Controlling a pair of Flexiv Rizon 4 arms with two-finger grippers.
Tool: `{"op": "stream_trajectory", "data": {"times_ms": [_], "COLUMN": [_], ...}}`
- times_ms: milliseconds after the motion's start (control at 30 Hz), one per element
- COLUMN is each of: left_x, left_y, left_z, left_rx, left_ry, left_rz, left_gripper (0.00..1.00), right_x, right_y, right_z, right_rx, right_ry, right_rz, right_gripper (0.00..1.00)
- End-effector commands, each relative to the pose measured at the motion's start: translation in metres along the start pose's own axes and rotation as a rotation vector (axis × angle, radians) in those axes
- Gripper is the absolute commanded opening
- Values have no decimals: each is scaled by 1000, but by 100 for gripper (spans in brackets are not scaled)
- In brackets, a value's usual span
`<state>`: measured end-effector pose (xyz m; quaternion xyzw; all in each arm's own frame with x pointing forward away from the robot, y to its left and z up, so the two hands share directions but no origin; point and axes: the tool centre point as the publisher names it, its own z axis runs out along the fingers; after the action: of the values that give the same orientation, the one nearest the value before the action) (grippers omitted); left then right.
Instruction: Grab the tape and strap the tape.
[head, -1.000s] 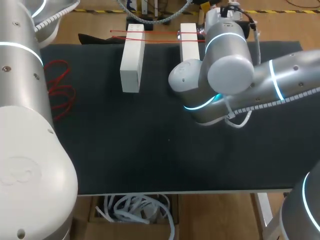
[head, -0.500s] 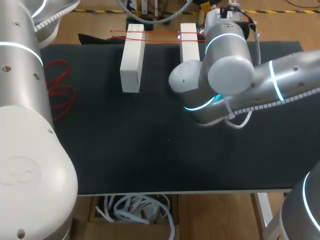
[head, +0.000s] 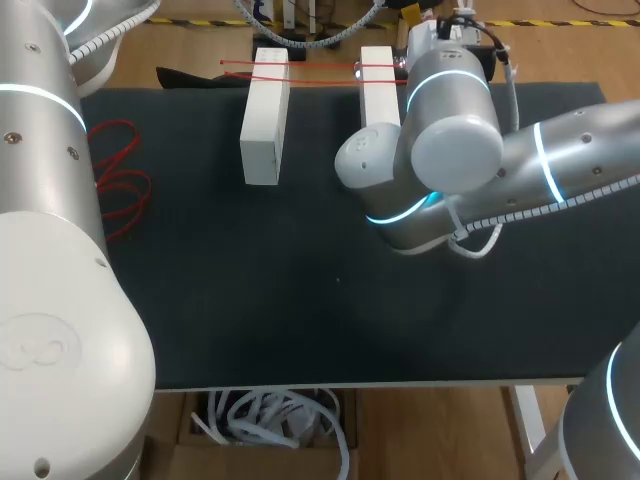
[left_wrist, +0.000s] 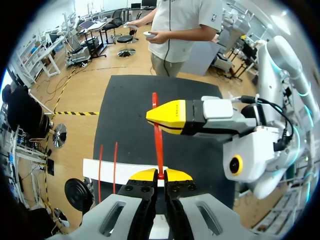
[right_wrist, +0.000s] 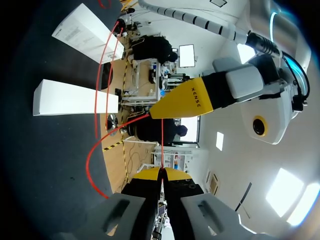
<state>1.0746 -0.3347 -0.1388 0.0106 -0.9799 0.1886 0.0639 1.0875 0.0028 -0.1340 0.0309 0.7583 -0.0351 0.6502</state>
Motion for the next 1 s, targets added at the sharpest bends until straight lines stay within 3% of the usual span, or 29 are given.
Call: {"op": "stream_trajectory", "data": {"times_ms": [33, 1000], "left_x": [-1, -1], "left_y": [-1, -1], "left_z": [-1, -1], "left_rx": [-6, -6], "left_ry": [2, 2], "left_rz": [-2, -2], "left_gripper": [0, 0], "right_x": [-2, 3], "right_y": [2, 10], "right_z": [-1, -4], "right_rx": [1, -33], "right_ry": [5, 18], "right_rz": [0, -1], "right_gripper": [0, 0]}}
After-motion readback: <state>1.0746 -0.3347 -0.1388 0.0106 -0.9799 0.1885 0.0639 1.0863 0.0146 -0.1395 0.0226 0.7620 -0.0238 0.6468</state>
